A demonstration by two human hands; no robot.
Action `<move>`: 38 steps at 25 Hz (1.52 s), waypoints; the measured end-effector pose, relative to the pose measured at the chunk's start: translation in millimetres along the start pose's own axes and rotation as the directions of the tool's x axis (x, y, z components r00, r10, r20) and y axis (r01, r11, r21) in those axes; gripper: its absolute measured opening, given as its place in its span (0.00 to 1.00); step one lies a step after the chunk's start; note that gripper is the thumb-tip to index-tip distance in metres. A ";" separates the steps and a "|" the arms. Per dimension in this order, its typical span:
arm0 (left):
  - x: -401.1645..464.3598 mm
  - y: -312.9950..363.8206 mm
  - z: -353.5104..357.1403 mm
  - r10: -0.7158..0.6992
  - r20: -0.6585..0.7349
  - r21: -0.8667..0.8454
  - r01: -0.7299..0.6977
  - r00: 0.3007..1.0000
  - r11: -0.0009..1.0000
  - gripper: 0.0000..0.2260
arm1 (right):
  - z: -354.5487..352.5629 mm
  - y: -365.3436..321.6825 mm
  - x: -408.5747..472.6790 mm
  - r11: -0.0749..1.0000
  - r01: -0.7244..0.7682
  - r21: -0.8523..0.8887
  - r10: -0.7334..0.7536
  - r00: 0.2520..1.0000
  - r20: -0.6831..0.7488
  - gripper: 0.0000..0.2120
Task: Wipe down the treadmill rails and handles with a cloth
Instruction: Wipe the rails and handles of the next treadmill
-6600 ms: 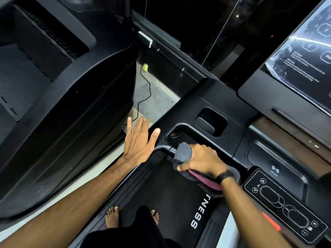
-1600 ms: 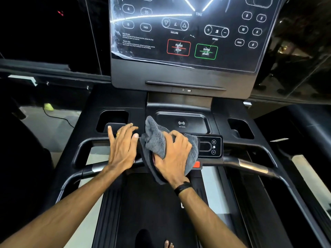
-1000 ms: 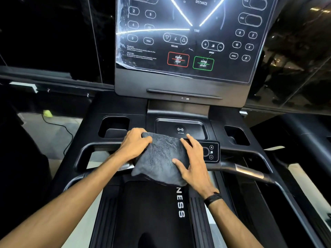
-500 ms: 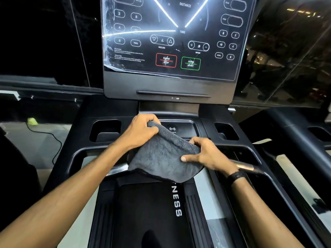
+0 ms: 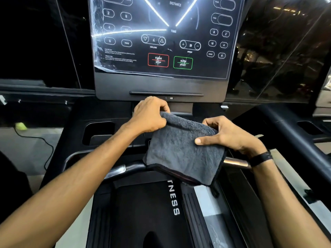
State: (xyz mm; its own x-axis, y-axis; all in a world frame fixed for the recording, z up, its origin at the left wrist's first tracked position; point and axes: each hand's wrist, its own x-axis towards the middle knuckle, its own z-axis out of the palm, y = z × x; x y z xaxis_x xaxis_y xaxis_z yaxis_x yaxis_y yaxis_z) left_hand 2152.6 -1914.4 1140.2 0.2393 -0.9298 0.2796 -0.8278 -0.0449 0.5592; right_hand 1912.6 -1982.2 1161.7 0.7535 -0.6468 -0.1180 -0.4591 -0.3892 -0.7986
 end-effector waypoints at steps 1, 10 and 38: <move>-0.1 2.5 4.2 -0.016 -0.008 -0.014 0.016 1.000 1.000 0.12 | -1.1 0.6 -3.2 1.000 0.006 0.005 -0.006 1.000 -0.012 0.16; -8.5 25.6 -18.2 0.281 -0.566 -0.240 -0.481 0.775 0.843 0.03 | -7.7 0.9 -6.5 0.895 0.350 -0.276 -0.445 0.676 -0.587 0.14; -81.5 -86.8 104.3 -0.342 -0.344 -0.315 0.235 0.875 0.919 0.21 | 178.9 71.4 84.0 0.714 -0.415 -0.563 -0.067 0.761 -0.646 0.38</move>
State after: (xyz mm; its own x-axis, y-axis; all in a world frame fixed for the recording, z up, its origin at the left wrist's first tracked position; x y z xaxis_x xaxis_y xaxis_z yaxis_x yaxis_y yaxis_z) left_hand 2152.0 -1872.8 987.6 0.6667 -0.6722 0.3219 -0.5448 -0.1447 0.8260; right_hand 2027.3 -1946.9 989.2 0.3001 -0.8895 0.3445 -0.9059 -0.3788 -0.1891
